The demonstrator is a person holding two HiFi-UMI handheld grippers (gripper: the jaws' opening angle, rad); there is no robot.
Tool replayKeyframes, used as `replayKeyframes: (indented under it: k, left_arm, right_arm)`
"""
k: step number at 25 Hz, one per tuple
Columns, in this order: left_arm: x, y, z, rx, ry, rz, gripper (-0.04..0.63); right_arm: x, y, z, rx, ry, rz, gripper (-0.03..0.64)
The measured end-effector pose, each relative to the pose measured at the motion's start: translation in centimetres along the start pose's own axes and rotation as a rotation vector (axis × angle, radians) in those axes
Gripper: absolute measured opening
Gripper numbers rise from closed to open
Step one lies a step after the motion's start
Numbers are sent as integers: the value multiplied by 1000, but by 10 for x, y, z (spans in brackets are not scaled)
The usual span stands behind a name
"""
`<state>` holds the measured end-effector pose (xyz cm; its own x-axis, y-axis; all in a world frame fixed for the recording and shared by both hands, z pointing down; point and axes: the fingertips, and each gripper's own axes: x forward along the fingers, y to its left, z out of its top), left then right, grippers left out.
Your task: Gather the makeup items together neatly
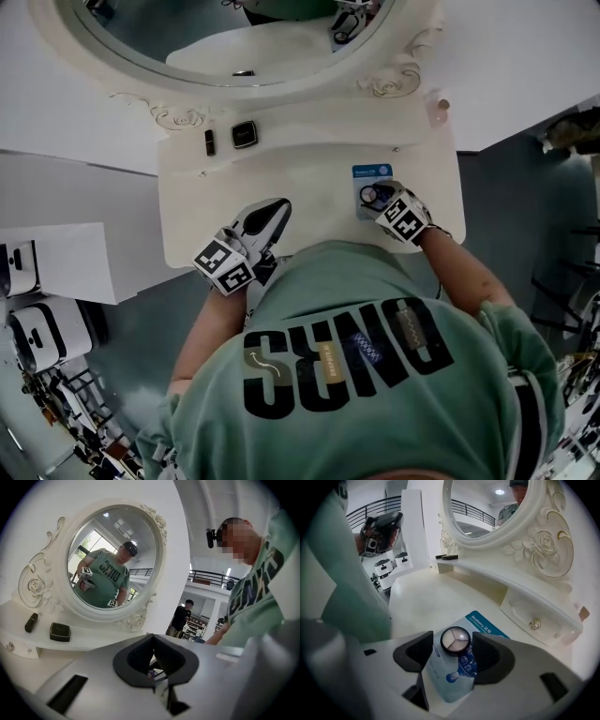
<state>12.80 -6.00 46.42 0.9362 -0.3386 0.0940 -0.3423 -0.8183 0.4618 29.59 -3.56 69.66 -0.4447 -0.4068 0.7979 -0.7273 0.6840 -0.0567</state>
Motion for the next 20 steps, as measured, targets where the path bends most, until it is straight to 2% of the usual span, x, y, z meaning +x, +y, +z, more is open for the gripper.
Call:
replayKeyframes:
  k: [5, 8, 12, 16, 20]
  left_arm:
    - [-5, -9, -6, 0, 5, 61, 9]
    - [-13, -8, -8, 1, 1, 80, 9]
    - [-23, -2, -8, 2, -21, 79, 9]
    - [-40, 11, -2, 14, -50, 53, 9]
    - [-69, 36, 10, -10, -83, 42, 9]
  right_arm:
    - [12, -4, -7, -29, 34, -8, 253]
    - [14, -6, -7, 12, 31, 2, 212]
    - [10, -6, 0, 33, 22, 10, 210]
    - [-3, -9, 37, 60, -51, -28, 210]
    - [-8, -8, 107, 73, -122, -64, 210]
